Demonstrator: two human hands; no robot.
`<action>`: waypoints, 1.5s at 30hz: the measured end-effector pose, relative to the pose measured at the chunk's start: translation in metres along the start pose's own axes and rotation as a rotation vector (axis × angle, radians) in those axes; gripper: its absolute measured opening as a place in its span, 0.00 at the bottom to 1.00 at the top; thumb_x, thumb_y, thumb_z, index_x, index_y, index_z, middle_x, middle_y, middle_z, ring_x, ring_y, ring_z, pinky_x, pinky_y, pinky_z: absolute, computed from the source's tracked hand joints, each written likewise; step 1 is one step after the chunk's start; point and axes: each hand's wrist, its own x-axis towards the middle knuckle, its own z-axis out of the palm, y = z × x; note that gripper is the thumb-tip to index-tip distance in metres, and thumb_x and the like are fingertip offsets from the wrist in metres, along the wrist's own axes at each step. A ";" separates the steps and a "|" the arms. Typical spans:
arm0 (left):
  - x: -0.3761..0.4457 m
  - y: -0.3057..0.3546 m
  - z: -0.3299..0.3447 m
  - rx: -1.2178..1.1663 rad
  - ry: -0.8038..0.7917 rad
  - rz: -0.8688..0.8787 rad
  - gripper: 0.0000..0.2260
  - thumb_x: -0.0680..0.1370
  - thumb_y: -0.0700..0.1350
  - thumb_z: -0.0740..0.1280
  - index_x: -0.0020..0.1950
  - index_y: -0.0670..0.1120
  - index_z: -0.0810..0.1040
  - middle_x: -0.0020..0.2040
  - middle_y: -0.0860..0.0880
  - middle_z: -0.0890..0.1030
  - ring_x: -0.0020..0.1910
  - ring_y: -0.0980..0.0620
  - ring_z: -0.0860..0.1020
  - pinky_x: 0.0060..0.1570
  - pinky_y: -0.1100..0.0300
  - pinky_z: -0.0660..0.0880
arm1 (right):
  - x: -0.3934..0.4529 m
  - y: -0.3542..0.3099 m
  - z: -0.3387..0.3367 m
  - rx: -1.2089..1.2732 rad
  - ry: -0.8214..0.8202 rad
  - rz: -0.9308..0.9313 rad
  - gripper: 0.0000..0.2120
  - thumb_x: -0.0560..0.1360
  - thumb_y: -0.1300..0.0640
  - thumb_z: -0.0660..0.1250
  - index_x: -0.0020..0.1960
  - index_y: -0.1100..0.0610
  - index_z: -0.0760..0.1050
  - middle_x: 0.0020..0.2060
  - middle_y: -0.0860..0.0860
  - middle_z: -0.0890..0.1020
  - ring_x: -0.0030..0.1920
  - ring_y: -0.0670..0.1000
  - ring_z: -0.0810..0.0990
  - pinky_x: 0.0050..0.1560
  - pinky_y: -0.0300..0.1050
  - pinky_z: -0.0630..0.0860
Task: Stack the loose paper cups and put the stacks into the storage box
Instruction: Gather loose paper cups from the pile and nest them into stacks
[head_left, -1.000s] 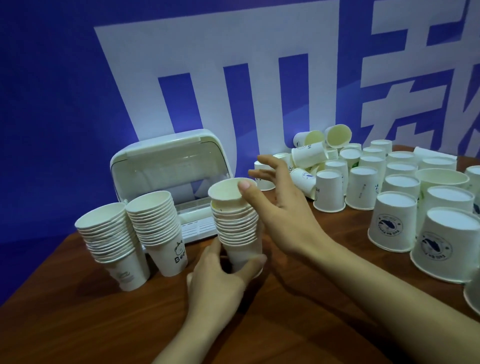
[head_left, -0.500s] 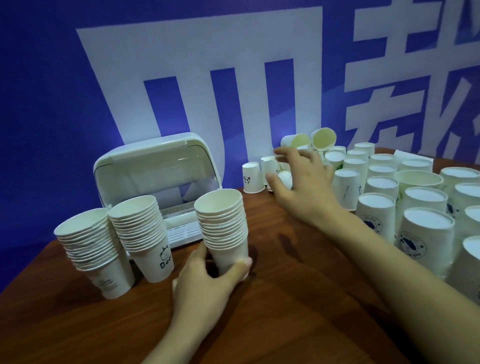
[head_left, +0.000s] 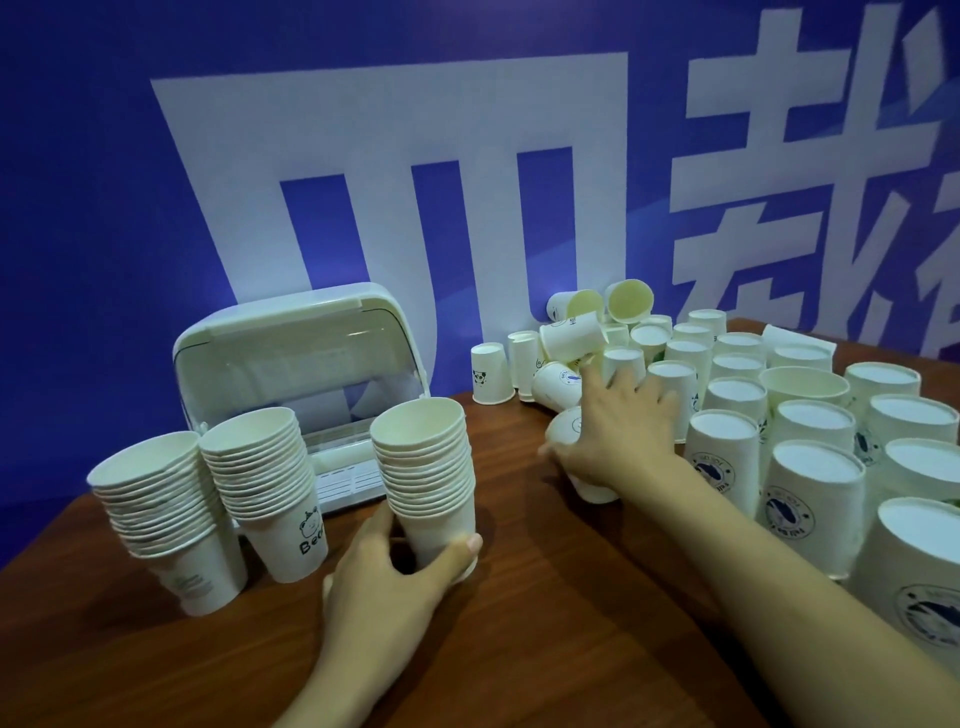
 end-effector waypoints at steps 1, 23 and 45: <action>0.000 0.000 0.000 0.000 0.001 -0.003 0.31 0.60 0.78 0.72 0.59 0.68 0.78 0.55 0.67 0.84 0.58 0.58 0.82 0.68 0.40 0.74 | 0.000 0.001 0.001 -0.015 -0.087 0.011 0.40 0.69 0.32 0.70 0.71 0.53 0.63 0.64 0.56 0.73 0.63 0.61 0.73 0.59 0.57 0.67; -0.002 0.005 0.000 0.035 -0.015 -0.004 0.32 0.60 0.78 0.70 0.61 0.68 0.76 0.57 0.63 0.84 0.58 0.57 0.81 0.66 0.43 0.75 | -0.061 -0.063 -0.064 1.535 0.172 -0.343 0.26 0.71 0.53 0.78 0.64 0.46 0.70 0.56 0.43 0.79 0.53 0.43 0.83 0.55 0.48 0.83; -0.006 0.009 -0.001 0.024 0.006 0.031 0.25 0.62 0.76 0.69 0.56 0.69 0.77 0.51 0.63 0.85 0.53 0.60 0.81 0.63 0.44 0.76 | -0.074 -0.077 -0.042 1.397 0.039 -0.337 0.42 0.65 0.38 0.79 0.73 0.39 0.61 0.59 0.41 0.79 0.63 0.37 0.76 0.64 0.42 0.75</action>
